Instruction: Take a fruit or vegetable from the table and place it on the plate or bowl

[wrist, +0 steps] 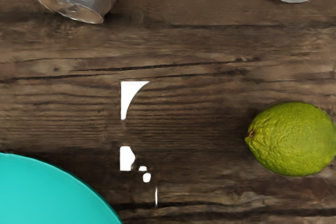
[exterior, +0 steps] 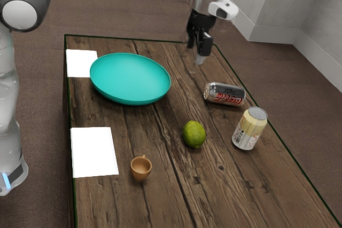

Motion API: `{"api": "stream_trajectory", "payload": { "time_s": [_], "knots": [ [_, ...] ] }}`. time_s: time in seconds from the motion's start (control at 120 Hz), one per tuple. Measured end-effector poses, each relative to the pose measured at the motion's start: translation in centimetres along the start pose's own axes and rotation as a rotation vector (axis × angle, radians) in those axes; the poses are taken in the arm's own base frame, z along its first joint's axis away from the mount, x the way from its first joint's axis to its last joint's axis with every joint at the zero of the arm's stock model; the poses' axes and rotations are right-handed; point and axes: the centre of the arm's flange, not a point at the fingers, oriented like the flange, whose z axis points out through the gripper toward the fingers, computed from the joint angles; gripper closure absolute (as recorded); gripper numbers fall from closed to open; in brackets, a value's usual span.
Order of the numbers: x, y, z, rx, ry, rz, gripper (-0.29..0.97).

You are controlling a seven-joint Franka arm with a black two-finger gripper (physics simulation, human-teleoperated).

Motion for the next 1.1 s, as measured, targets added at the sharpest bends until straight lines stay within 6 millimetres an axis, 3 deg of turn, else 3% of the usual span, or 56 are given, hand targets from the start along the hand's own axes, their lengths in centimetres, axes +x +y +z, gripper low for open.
{"api": "stream_trajectory", "payload": {
  "time_s": [0.033,0.067,0.2,0.325,0.392,0.433,0.5,0.558,0.658,0.883,1.025,1.1],
  "knots": [
    [0.2,0.0,-4.2,0.001,0.077,0.000,0.00],
    [0.0,0.0,-6.4,0.001,0.116,-0.002,0.00],
    [-0.5,-1.0,-8.9,0.001,0.140,-0.020,0.00],
    [-4.9,-3.1,-19.8,0.015,0.324,-0.083,0.00],
    [-6.5,-4.2,-21.8,0.005,0.344,-0.145,0.00],
    [-6.0,-5.1,-20.7,0.004,0.306,-0.199,0.00],
    [-2.4,-6.0,-16.0,0.004,0.199,-0.276,0.00],
    [1.2,-4.6,-11.4,-0.019,0.116,-0.303,0.00],
    [5.3,-2.4,-5.5,-0.036,0.024,-0.372,0.00],
    [9.1,-2.9,0.9,-0.036,-0.036,-0.645,0.00],
    [9.9,3.6,1.9,-0.038,-0.028,-0.683,0.00],
    [10.0,5.9,2.4,-0.038,-0.028,-0.715,0.00]
  ]
}}
